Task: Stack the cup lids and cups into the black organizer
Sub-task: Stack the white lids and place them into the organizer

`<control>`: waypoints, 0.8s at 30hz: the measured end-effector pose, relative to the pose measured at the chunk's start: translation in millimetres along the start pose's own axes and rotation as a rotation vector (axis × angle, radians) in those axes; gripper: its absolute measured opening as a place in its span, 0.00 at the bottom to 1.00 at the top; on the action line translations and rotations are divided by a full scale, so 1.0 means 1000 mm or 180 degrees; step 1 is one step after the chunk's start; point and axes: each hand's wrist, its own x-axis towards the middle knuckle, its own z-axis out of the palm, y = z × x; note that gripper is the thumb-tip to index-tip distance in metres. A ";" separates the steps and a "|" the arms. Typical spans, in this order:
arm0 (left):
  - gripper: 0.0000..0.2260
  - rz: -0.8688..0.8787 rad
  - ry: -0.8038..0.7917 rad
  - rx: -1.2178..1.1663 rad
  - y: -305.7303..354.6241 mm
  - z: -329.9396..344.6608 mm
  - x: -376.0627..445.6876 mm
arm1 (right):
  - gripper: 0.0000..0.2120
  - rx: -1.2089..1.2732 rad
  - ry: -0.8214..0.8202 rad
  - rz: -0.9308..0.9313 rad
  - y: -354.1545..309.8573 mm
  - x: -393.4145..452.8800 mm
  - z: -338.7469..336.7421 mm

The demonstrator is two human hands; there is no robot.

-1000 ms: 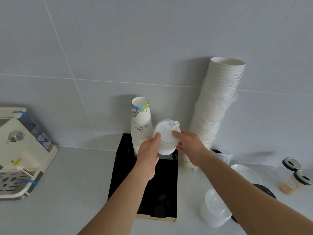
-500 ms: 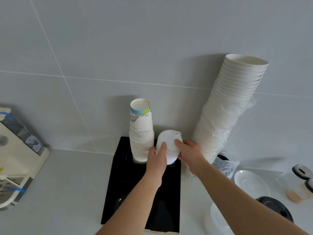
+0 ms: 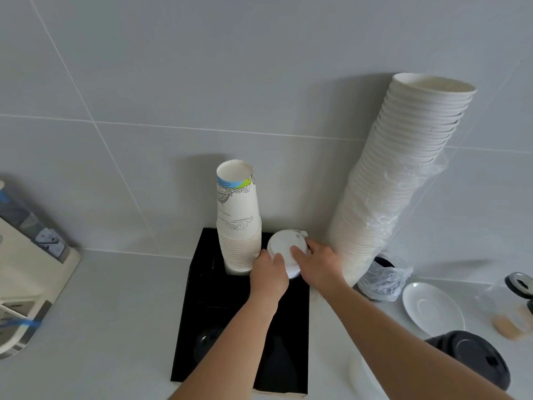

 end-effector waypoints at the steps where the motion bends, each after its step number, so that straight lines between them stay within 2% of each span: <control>1: 0.12 0.0034 0.0011 0.0154 -0.002 0.000 0.001 | 0.19 0.0000 -0.0009 -0.0021 0.004 -0.001 0.002; 4: 0.11 0.0184 0.0084 0.0397 -0.007 -0.001 0.001 | 0.24 -0.0046 0.0037 -0.0161 0.012 -0.009 0.004; 9: 0.16 0.0535 -0.0048 0.0852 -0.012 -0.002 -0.007 | 0.23 -0.0358 0.0003 -0.0302 0.021 -0.016 0.007; 13: 0.10 0.0629 -0.0179 0.1326 -0.017 -0.001 -0.008 | 0.20 -0.0716 -0.0137 -0.0601 0.028 -0.023 0.011; 18: 0.19 0.0715 -0.0308 0.1626 -0.018 -0.006 -0.005 | 0.21 -0.1279 -0.0181 -0.0923 0.031 -0.024 0.011; 24: 0.23 0.0578 -0.0525 0.1649 -0.014 -0.014 -0.006 | 0.24 -0.1328 -0.0548 -0.0670 0.019 -0.026 0.000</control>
